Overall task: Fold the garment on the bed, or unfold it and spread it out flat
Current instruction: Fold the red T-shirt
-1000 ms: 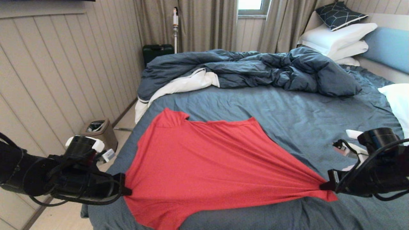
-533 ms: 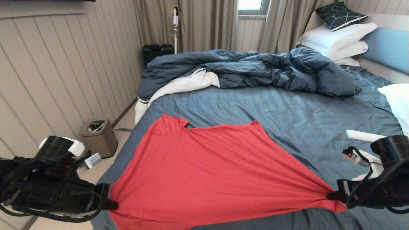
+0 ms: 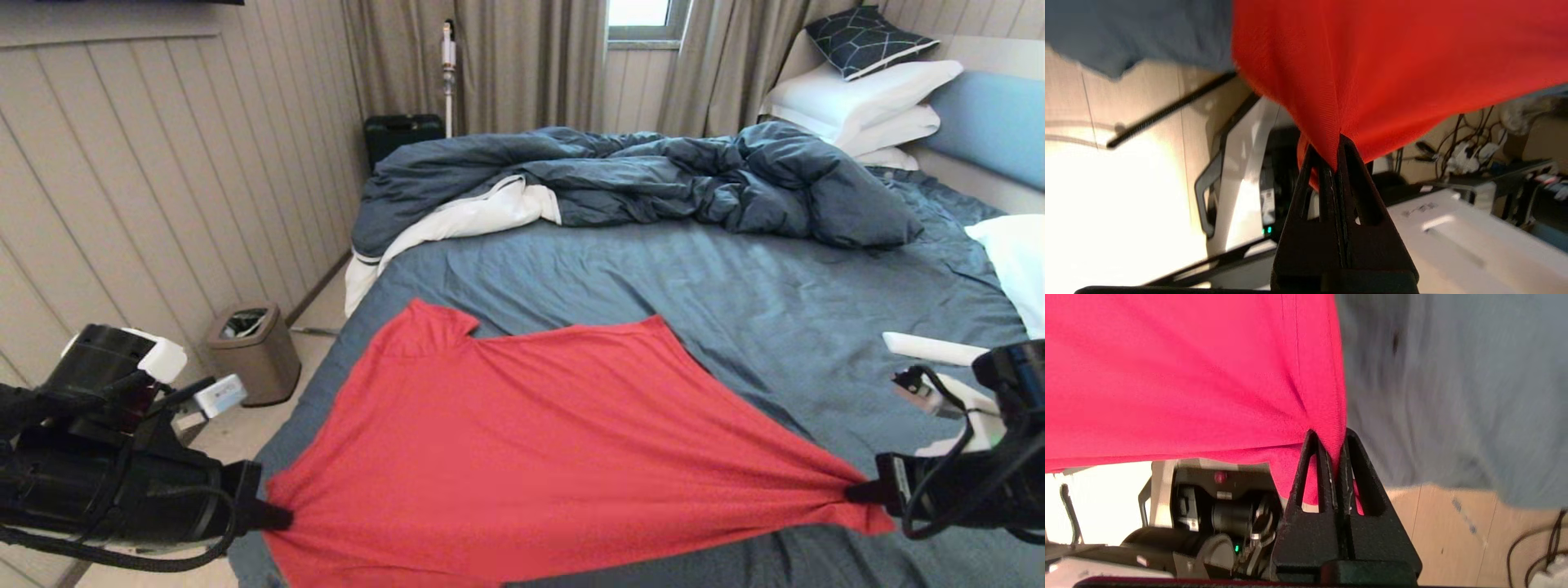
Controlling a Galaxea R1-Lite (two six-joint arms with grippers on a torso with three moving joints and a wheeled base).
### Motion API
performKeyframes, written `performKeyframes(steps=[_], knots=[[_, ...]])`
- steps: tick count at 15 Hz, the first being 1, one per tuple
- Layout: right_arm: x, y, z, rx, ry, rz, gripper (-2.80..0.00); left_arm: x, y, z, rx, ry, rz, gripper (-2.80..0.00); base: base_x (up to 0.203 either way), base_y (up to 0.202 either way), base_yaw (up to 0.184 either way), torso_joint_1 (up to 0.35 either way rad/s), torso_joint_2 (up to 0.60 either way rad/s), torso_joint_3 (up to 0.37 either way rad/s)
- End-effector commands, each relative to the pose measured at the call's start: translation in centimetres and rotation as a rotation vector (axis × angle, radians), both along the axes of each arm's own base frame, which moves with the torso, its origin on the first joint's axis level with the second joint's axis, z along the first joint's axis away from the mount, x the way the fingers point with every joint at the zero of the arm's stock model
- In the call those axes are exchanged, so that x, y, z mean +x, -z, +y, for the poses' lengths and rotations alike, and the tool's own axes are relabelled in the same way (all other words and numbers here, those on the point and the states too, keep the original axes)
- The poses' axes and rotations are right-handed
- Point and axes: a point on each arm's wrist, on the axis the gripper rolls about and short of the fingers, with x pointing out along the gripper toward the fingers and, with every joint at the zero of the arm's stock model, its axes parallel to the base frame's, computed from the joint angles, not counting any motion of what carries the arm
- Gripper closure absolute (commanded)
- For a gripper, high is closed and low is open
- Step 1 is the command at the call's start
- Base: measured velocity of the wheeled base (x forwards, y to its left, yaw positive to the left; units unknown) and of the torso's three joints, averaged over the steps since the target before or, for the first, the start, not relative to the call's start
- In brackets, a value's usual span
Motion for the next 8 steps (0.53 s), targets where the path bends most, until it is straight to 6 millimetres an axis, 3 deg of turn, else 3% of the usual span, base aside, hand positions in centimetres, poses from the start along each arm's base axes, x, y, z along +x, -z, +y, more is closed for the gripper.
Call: performKeyframes(steps=[1, 3, 8], knots=[[1.7, -0.1, -0.3, 0.003, -0.002, -0.003, 0.0, 1.5, -0.3, -0.3, -0.002, -0.001, 0.005, 0.0, 0.0, 0.0, 0.0, 0.0, 0.0, 0.0], [3.7, 0.4, -0.6, 0.007, -0.002, 0.015, 0.0, 3.2, 0.1, -0.6, 0.002, -0.001, 0.025, 0.0, 0.0, 0.0, 0.0, 0.0, 0.0, 0.0], [9.1, 3.4, -1.0, 0.021, -0.02, 0.09, 0.0, 7.6, 3.4, -1.4, 0.026, -0.003, 0.126, 0.0, 0.0, 0.0, 0.0, 0.0, 0.0, 0.0]])
